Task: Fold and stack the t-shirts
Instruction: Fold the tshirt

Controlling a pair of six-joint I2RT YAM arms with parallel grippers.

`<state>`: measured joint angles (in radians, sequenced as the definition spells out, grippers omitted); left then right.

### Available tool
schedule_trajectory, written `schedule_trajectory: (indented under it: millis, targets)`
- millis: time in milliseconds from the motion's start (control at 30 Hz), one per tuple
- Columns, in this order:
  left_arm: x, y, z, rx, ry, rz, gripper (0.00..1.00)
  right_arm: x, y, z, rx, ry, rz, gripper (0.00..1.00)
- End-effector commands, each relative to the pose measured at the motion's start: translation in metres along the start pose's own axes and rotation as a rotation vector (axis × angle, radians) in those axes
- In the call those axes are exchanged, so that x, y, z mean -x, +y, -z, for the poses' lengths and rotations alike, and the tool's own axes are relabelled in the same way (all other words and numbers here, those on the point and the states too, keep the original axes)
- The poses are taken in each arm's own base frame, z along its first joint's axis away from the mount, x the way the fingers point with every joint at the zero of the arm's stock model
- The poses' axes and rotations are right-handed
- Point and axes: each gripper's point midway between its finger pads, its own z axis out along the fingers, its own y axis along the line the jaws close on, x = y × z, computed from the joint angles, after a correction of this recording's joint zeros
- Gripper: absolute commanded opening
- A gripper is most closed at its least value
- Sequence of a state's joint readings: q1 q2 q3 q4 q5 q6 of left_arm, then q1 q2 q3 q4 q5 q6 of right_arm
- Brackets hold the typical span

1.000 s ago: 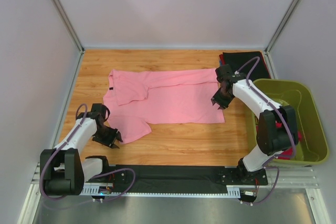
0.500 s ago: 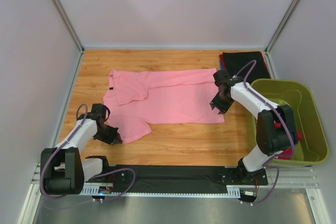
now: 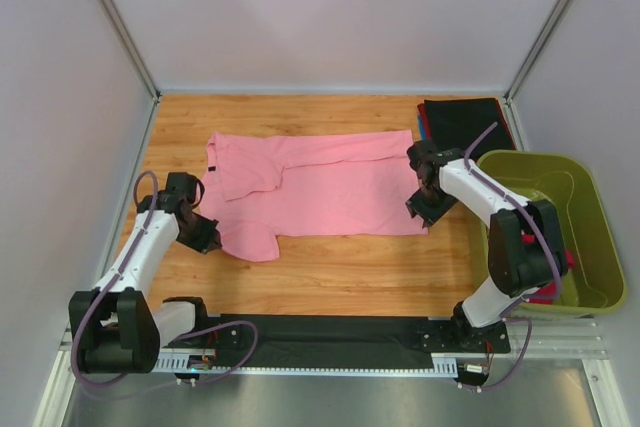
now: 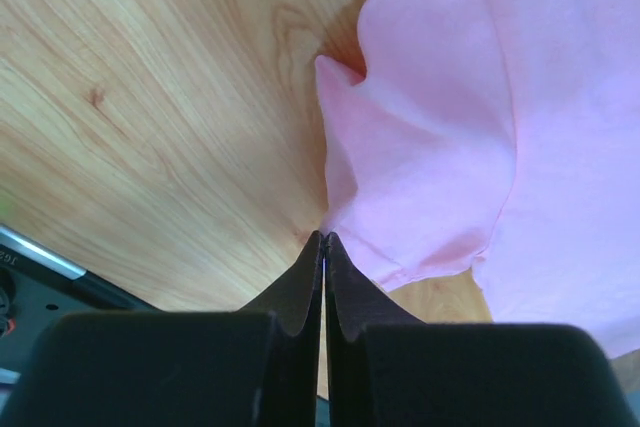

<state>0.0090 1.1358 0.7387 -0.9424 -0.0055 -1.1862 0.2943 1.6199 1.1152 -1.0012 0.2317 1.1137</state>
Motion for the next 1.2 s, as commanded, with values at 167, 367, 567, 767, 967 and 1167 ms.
schedule_trajectory:
  millis: [167, 367, 567, 767, 967, 1167]
  targets:
    - [0.003, 0.005, 0.007, 0.029, -0.019, -0.033, 0.00, 0.003, -0.013, -0.020, -0.084, -0.061, -0.086, 0.41]
    - [0.009, -0.009, 0.011, 0.013, -0.028, -0.026, 0.00, 0.002, -0.017, -0.034, -0.116, -0.073, -0.102, 0.40]
    - [0.013, -0.016, 0.014, 0.012, -0.030, -0.024, 0.00, 0.006, -0.015, -0.041, -0.123, -0.099, -0.126, 0.40]
    - [0.014, -0.020, 0.017, 0.008, -0.032, -0.020, 0.00, 0.012, -0.017, -0.046, -0.135, -0.141, -0.148, 0.36]
    - [0.021, -0.020, 0.021, 0.022, -0.061, -0.024, 0.00, 0.005, -0.025, -0.055, -0.203, -0.116, -0.146, 0.33]
    - [0.024, -0.027, 0.022, 0.014, -0.063, -0.030, 0.00, 0.007, -0.037, -0.056, -0.228, -0.149, -0.160, 0.21]
